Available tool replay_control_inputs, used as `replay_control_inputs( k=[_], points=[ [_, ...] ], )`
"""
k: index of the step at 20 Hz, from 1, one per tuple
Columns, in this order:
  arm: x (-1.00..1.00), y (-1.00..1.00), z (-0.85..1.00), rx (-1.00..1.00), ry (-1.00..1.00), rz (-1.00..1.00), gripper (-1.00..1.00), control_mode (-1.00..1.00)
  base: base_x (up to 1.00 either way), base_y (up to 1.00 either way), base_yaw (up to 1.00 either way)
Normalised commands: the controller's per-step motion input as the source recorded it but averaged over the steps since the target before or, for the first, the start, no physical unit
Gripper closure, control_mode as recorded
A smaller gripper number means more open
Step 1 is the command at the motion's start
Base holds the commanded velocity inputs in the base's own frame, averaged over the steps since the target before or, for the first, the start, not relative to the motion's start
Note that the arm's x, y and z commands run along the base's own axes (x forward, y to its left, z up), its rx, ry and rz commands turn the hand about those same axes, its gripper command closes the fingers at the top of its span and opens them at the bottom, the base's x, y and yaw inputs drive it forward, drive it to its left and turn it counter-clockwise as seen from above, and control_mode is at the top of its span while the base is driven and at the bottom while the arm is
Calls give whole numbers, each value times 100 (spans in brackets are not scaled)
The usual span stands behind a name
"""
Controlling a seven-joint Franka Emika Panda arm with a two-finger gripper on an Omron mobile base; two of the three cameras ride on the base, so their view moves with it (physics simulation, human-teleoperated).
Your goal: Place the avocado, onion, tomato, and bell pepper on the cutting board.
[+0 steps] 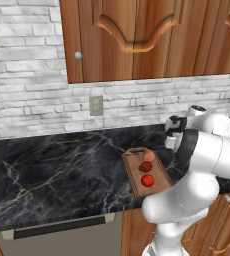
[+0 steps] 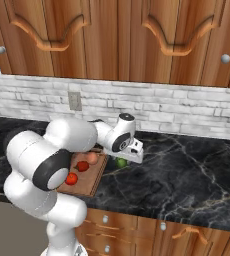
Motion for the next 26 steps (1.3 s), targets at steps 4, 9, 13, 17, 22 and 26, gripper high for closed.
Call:
replay_control_inputs(
  k=[4, 9, 13, 17, 22, 26],
  points=[
    [-68, 72, 34, 1, 1, 0, 100, -100, 0, 0, 0],
    [-60, 63, 12, 0, 0, 0, 100, -100, 0, 0, 0],
    [-34, 48, 0, 0, 0, 0, 100, -100, 0, 0, 0],
    [0, 15, -12, 0, 0, 0, 100, -100, 0, 0, 0],
    [-7, 18, -17, 0, 1, 0, 100, -100, 0, 0, 0],
    [-52, 33, 0, 0, 0, 0, 100, -100, 0, 0, 0]
  ],
)
